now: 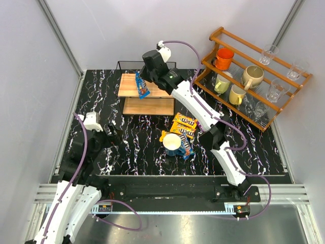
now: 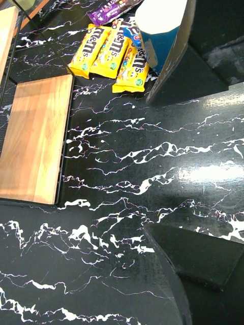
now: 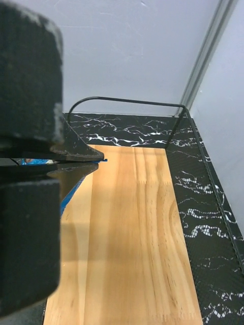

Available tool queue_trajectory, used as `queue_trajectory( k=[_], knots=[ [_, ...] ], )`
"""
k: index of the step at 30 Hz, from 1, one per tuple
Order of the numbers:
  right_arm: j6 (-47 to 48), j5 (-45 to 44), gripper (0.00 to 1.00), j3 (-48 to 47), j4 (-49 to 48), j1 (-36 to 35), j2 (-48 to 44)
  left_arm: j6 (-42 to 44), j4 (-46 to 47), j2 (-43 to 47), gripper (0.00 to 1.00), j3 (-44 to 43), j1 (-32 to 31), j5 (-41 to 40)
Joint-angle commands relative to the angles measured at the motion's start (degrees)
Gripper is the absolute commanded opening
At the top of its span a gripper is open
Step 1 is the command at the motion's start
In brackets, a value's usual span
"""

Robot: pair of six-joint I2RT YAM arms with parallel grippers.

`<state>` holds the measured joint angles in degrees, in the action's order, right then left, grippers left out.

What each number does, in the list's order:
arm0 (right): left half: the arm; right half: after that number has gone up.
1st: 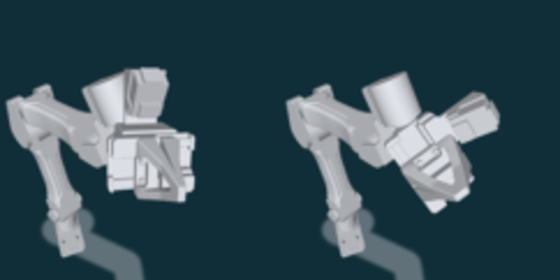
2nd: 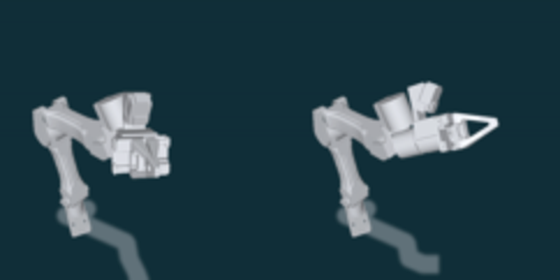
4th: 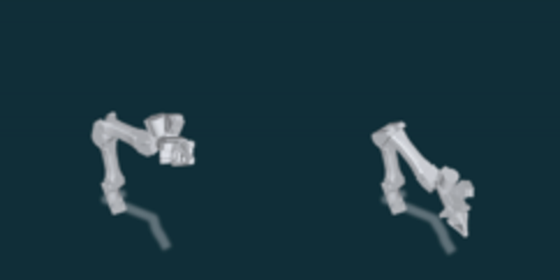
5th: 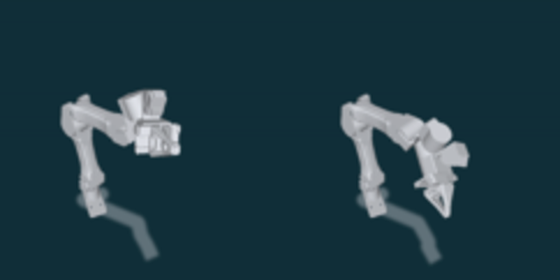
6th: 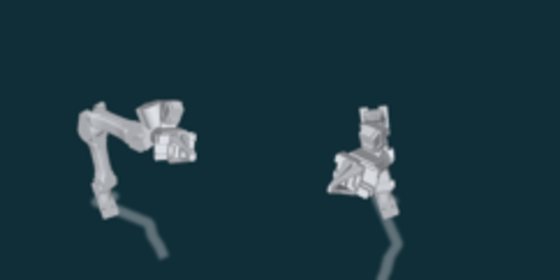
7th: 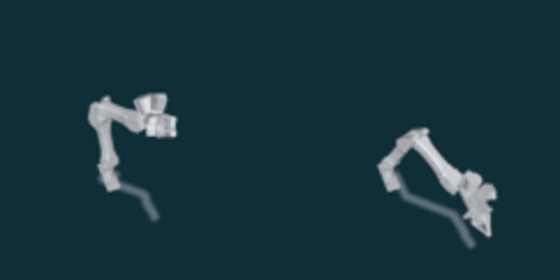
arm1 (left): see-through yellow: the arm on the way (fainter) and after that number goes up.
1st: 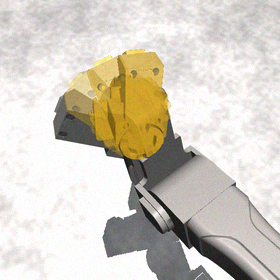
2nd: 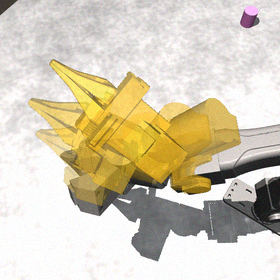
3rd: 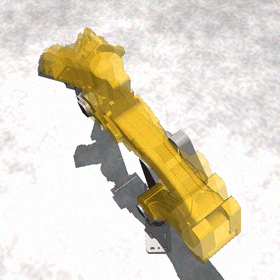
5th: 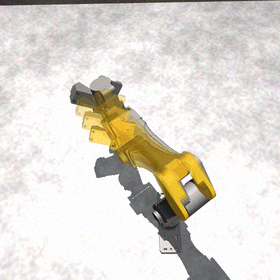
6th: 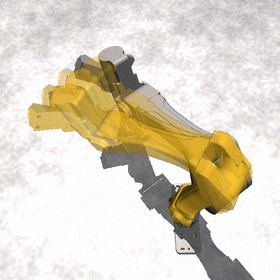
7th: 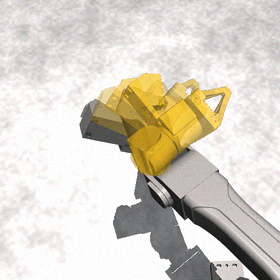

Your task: Place and organize the candy bags onto the shelf

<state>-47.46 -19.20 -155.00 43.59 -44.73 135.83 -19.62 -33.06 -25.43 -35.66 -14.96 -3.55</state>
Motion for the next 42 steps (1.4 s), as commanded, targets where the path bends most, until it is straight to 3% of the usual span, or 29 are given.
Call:
queue_trajectory(
  k=[1,10,11,12,15,16,20,23,26,29,30,32,33,36,42],
  knots=[
    [-5.2,-5.8,0.00,-0.9,-3.1,-0.8,0.8,-0.9,1.9,1.3,0.99,-1.7,-0.2,-2.5],
    [-6.5,-11.9,0.03,-1.4,-4.0,-0.7,3.7,-0.9,1.9,1.2,0.99,-1.7,-0.2,-2.1],
    [-6.3,-12.3,0.17,-1.4,-4.2,-0.7,4.2,-0.8,1.9,1.2,0.99,-1.7,-0.2,-2.0],
    [-5.3,-13.1,0.51,-1.4,-4.9,-0.7,4.4,-0.8,1.9,1.1,0.99,-1.7,-0.2,-1.8],
    [-0.9,-15.3,0.76,-1.4,-8.9,-0.5,4.5,-0.8,2.0,0.9,0.99,-1.7,-0.2,-1.6],
    [0.9,-15.7,0.79,-1.3,-12.0,-0.5,4.4,-0.7,2.0,0.9,0.99,-1.7,-0.2,-1.6],
    [11.8,-16.5,0.82,0.3,-19.8,-0.4,0.3,-0.7,2.0,0.7,0.99,-1.7,-0.2,-1.5],
    [22.4,-11.9,0.83,6.9,-24.8,-0.4,-6.7,-0.7,2.1,0.8,0.99,-1.7,-0.2,-1.5],
    [26.5,-5.7,0.82,20.7,-28.3,-0.4,-17.8,-0.7,2.1,0.8,0.99,-1.7,-0.2,-1.5],
    [27.2,-2.7,0.81,42.5,-36.4,-0.4,-33.0,-0.6,2.2,0.7,0.99,-1.6,-0.2,-1.1],
    [27.4,-2.9,0.80,55.1,-42.4,-0.5,-37.2,-0.6,2.1,0.7,0.99,-1.6,-0.2,-1.1],
    [26.7,-8.3,0.79,65.9,-46.5,-0.4,-48.3,-0.5,2.3,0.6,0.99,-1.6,-0.2,-0.6],
    [26.3,-10.0,0.78,74.0,-46.6,-0.4,-51.3,-0.5,2.3,0.6,0.99,-1.6,-0.2,-0.5],
    [24.8,-12.5,0.77,86.7,-41.6,-0.4,-61.0,-0.4,2.5,0.1,0.99,-1.6,-0.2,0.3],
    [16.2,-7.8,0.66,104.2,-28.3,-0.4,-74.1,-0.1,2.6,-0.4,0.99,-1.7,-0.2,1.4]
  ],
)
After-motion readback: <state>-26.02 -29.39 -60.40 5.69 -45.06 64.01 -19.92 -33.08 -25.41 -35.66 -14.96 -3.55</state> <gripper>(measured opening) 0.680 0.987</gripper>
